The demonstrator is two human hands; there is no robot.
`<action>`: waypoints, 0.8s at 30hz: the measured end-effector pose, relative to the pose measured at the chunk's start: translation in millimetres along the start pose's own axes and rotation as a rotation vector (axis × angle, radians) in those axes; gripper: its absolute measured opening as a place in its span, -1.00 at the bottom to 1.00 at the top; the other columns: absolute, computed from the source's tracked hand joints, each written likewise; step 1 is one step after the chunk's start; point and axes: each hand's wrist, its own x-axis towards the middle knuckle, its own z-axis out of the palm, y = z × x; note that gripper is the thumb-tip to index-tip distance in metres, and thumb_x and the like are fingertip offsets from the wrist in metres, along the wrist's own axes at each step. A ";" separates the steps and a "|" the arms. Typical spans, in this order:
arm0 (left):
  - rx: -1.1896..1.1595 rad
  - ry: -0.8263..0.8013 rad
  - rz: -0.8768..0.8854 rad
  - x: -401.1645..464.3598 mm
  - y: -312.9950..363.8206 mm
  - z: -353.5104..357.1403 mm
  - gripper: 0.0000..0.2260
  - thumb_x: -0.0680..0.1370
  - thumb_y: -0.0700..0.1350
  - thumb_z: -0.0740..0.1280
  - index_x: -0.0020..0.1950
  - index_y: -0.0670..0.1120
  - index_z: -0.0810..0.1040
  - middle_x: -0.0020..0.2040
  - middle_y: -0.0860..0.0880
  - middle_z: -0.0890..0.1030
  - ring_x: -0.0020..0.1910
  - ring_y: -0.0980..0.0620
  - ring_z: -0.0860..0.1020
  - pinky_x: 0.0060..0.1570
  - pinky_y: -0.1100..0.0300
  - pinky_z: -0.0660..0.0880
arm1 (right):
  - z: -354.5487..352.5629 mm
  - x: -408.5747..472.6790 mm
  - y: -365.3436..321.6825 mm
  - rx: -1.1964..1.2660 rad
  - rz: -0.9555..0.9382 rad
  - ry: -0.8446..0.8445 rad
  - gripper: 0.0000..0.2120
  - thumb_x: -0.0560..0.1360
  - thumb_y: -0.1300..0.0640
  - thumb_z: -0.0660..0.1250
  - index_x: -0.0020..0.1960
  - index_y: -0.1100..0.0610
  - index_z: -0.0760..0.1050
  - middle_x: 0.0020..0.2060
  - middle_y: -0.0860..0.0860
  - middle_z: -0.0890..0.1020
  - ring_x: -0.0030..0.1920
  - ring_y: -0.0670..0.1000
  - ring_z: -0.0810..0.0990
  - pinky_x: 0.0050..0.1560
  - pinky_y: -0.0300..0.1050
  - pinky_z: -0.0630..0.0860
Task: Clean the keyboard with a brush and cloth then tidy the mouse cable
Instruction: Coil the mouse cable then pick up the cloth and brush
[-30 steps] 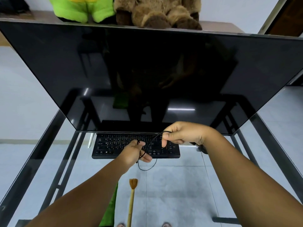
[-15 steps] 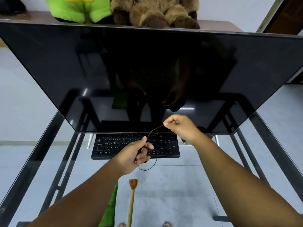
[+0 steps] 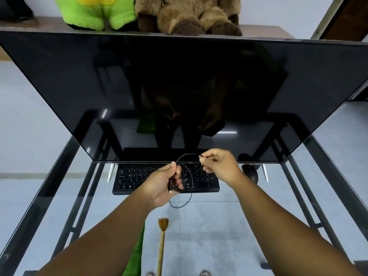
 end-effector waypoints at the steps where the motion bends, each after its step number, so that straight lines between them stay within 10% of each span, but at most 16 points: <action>1: 0.003 -0.002 0.006 -0.3 0.0 1.5 -0.69 0.66 -0.02 0.12 -0.22 -0.12 0.42 -0.34 -0.02 0.35 -0.36 0.06 0.35 -0.31 0.22 0.42 | -0.2 -0.4 -1.4 0.065 0.013 -0.007 -0.93 0.49 0.28 0.42 -0.10 0.13 0.62 -0.28 0.11 0.66 -0.33 -0.03 0.63 -0.29 -0.24 0.59; 24: 0.150 -0.024 0.096 -5.4 4.6 6.5 -0.72 0.66 -0.03 0.11 -0.21 -0.04 0.45 -0.32 0.02 0.38 -0.32 0.08 0.34 -0.28 0.26 0.33 | -1.4 -13.2 -9.8 0.371 0.263 -0.245 -0.90 0.52 0.32 0.36 -0.04 0.16 0.52 -0.31 0.11 0.61 -0.40 -0.05 0.56 -0.42 -0.28 0.51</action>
